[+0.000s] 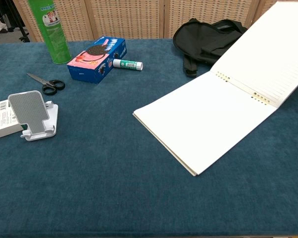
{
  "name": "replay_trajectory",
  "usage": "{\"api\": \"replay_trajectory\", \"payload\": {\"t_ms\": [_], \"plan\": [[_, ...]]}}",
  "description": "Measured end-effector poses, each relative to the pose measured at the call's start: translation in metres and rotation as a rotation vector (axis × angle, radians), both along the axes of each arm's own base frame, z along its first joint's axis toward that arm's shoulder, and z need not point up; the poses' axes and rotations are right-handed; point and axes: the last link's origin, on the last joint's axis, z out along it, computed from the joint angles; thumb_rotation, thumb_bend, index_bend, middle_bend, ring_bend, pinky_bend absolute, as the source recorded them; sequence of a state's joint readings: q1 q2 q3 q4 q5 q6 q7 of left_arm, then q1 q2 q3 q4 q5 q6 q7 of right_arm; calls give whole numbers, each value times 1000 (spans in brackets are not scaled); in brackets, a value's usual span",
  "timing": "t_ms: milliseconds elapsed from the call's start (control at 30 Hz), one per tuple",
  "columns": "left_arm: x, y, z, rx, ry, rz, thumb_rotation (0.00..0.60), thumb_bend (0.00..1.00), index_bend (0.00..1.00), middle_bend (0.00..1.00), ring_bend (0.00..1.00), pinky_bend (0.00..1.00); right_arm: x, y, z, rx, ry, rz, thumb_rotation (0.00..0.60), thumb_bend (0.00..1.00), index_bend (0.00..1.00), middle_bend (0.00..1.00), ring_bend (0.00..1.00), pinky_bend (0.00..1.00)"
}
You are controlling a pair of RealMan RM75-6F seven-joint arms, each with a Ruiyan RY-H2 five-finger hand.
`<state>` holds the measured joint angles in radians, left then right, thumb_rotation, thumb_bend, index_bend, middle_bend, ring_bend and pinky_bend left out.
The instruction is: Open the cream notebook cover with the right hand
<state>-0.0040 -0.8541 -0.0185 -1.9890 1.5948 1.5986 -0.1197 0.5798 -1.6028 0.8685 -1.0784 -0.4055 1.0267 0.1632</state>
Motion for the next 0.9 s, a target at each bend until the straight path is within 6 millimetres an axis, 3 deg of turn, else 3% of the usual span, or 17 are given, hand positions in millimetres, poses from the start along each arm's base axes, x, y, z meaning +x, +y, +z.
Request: {"api": "replay_trajectory", "payload": {"t_ms": [33,100,167,400,600,700,900], "plan": [[0,1,-1,0,1,2,600,0,0,0,0,0,-5,-1,-1,12,8,5,600,412,23,0,0,0],[1,1,-1,0,1,2,600,0,0,0,0,0,-9,-2,0,19,35,15,600,109,0,0,0,0],[1,1,-1,0,0,1,600,0,0,0,0,0,-8,-2,3,13,85,34,600,6,0,0,0,0],[1,-1,0,0,-2,-8,600,0,0,0,0,0,6,4,18,-22,271,177,600,0,0,0,0,0],[0,-4,2,19,3,-15,600,0,0,0,0,0,25,30,33,35,563,406,600,0,0,0,0,0],[0,-7,3,30,4,-17,600,0,0,0,0,0,32,55,37,77,741,539,600,0,0,0,0,0],[-2,-11,2,54,19,-8,600,0,0,0,0,0,29,133,38,166,1014,724,600,0,0,0,0,0]]}}
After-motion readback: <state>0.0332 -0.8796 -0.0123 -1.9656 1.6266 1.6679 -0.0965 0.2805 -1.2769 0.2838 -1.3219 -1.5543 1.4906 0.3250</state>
